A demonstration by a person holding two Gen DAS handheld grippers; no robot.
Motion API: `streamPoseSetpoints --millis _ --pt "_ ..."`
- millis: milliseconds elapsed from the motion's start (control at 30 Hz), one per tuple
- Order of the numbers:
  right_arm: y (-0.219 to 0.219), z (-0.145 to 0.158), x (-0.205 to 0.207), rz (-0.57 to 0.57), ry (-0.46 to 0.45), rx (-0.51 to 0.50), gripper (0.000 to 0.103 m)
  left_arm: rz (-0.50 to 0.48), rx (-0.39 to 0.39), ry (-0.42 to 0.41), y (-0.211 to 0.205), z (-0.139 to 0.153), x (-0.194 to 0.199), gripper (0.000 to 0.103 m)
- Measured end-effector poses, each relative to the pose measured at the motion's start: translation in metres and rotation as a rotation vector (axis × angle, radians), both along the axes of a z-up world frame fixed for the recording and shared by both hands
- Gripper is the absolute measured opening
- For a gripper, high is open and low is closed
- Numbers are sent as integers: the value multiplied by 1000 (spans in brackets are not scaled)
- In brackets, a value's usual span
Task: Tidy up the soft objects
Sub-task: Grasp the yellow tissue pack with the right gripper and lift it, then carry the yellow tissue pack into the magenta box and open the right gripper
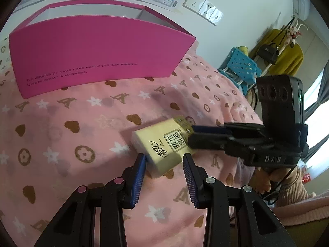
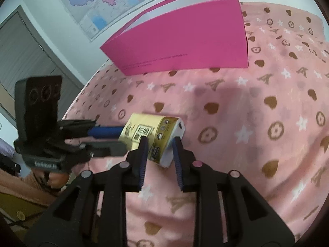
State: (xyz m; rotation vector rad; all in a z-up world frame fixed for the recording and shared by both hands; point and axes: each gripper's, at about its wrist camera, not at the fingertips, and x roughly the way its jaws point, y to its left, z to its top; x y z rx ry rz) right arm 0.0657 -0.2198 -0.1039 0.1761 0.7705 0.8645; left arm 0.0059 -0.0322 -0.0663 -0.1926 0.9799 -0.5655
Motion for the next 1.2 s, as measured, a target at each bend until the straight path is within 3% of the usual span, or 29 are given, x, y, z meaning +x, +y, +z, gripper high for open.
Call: streamPoseSetpoints --millis 400,1200 --pt "2 1 9 7 13 15 33 59 -16 -4 4 5 8 36" --pt "-3 44 14 -12 -110 45 33 71 14 -160 -3 52 15 36"
